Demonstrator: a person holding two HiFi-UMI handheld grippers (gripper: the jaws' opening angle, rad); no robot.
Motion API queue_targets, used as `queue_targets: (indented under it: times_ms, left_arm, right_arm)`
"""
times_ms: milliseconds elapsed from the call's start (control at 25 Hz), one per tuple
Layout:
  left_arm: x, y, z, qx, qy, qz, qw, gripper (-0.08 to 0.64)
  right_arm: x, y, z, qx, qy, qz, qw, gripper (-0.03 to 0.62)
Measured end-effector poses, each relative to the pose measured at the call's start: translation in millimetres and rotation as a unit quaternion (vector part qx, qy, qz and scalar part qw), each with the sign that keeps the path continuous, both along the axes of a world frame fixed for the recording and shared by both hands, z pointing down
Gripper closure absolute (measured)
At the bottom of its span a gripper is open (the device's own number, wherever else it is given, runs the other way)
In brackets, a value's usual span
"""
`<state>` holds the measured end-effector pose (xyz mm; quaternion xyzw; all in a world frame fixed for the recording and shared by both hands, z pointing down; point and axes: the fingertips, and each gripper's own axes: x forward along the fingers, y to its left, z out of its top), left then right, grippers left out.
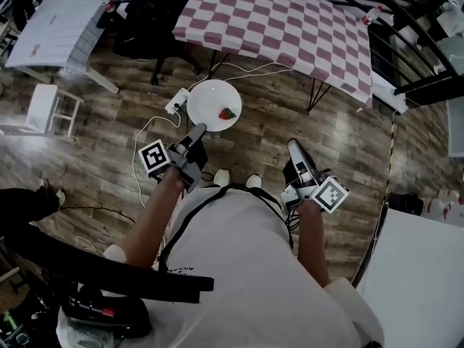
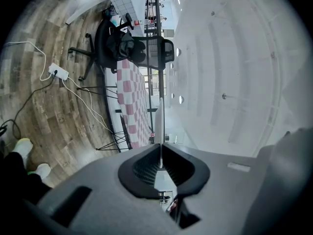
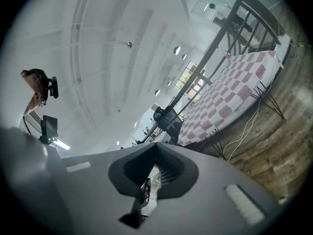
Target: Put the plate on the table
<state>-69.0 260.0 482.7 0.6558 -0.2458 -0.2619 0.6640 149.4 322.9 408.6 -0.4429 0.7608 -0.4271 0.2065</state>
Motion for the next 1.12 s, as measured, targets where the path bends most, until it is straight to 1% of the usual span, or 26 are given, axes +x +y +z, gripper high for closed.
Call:
queue_targets:
  times_ms: [240, 360, 560, 800, 920, 1120]
  left_arm:
    - [-20.6, -9.3, -0.1, 0.003, 0.0, -0.011, 0.9999, 0.54]
    - [-26.2, -8.3, 0.5, 0.005, -0.004, -0.017, 0.9998, 0.54]
    - [-33.0, -8.8, 4.9, 0.004, -0.006, -0.024, 0.9997, 0.54]
    - [-33.4, -11.0, 5.8, 0.005, -0.008, -0.025, 0.9996, 0.54]
    - [-30.8, -11.6, 5.4, 0.008, -0.008, -0.027, 0.9996, 0.54]
    - [-36.4, -21.6, 4.6, 0.005, -0.011, -0.038, 0.9992, 0.54]
  right_arm:
    - [-22.1, -12.2, -0.4, 0.004, 0.003, -0.02, 1.0, 0.584]
    - [-25.8, -14.0, 2.9, 0.002, 0.004, -0.03, 1.0, 0.584]
    - [-28.3, -15.8, 2.4, -0.001, 0.009, -0.03, 1.0, 0.584]
    - [-27.9, -16.1, 3.3, -0.004, 0.01, -0.03, 0.999, 0.584]
    - [-28.1, -16.6, 8.8, -0.003, 0.007, -0.037, 0.999, 0.584]
    - [-36.2, -33.4, 8.3, -0.007, 0.0, -0.046, 0.999, 0.584]
